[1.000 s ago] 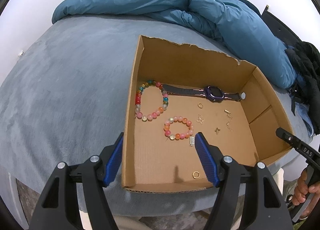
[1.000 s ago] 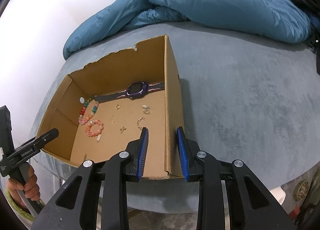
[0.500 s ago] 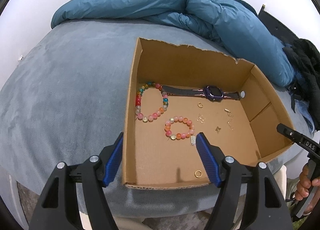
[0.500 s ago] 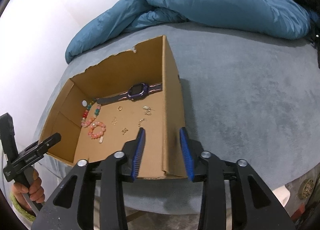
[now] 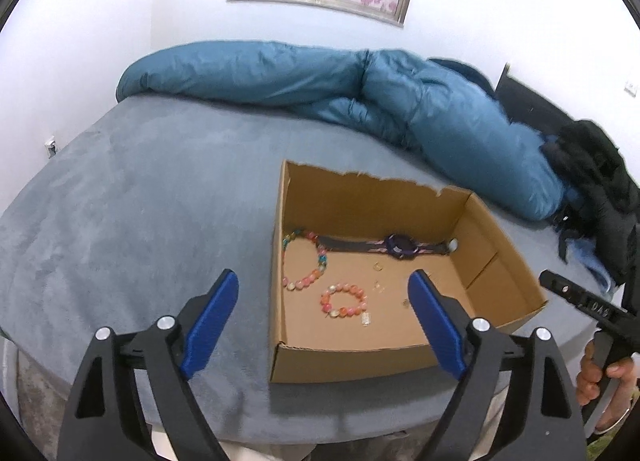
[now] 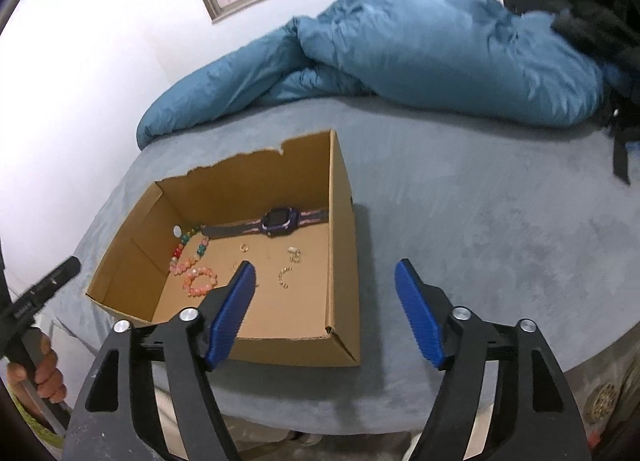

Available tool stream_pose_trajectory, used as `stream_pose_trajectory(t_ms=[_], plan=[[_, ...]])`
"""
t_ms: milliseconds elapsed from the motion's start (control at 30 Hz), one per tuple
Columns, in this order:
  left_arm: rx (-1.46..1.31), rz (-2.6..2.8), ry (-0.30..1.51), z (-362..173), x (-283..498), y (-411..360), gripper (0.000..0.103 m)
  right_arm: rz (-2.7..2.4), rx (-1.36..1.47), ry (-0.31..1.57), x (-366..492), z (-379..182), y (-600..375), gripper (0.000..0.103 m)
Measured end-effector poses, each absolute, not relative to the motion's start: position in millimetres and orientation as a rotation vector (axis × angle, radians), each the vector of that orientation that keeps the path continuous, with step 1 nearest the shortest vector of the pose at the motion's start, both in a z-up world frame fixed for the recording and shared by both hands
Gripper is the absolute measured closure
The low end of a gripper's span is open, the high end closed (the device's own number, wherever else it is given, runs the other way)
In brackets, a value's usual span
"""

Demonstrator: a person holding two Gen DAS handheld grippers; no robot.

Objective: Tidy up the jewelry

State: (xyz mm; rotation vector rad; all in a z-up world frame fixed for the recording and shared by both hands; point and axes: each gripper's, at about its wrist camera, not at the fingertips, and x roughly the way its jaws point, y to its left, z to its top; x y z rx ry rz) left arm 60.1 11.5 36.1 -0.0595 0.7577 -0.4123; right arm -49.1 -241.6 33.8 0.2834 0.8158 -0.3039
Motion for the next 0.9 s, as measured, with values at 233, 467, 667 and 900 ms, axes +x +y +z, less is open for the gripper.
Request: stream_pose_trajectory(t_ms=[233, 467, 667, 900], plan=[[-0.08, -0.428, 0.702, 50, 35, 8, 0.006, -0.31, 0.187, 0.741, -72, 57, -223, 0.018], [-0.051, -0.397, 0.686, 53, 19, -7, 0.006, -0.346, 0.095, 0.702, -91, 67, -213, 0.008], [-0.007, -0.353, 0.698, 48, 13, -15, 0.006, -0.446, 0.013, 0.693, -101, 73, -207, 0.008], [0.069, -0.282, 0.698, 39, 4, -21, 0.006, -0.48, -0.109, 0.672, -105, 75, -193, 0.008]])
